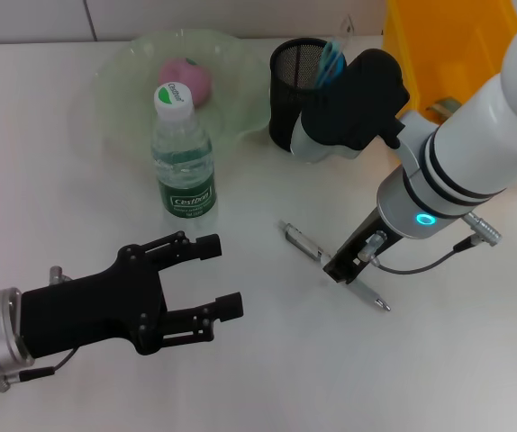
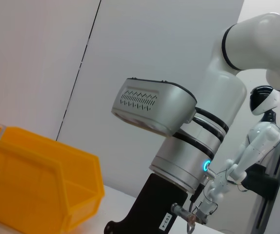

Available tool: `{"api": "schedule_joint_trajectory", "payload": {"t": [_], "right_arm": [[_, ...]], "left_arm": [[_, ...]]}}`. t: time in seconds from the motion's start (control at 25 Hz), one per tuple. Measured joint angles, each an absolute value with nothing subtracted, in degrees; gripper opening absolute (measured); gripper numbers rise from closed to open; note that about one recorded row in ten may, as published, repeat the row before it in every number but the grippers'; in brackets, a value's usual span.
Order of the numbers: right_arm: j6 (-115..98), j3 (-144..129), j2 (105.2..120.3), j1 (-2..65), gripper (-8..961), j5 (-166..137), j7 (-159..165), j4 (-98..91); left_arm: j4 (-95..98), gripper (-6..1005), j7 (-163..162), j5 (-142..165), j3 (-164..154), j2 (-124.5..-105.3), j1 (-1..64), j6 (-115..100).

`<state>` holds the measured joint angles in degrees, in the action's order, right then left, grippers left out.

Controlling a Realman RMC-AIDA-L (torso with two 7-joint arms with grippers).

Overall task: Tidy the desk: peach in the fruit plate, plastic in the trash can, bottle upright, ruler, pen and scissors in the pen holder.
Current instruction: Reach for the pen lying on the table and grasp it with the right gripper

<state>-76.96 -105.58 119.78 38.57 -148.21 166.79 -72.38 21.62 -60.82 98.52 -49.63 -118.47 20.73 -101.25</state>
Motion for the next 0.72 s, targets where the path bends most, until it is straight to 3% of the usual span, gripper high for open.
{"api": "schedule_joint_trajectory", "payload": {"t": [0.72], "right_arm": [[-75.75, -105.99, 119.79, 38.93, 212, -147.69, 166.90, -70.19]], "left_arm": [[21.62, 832, -60.82, 98.52, -49.69, -118.56, 20.83, -101.15]]}}
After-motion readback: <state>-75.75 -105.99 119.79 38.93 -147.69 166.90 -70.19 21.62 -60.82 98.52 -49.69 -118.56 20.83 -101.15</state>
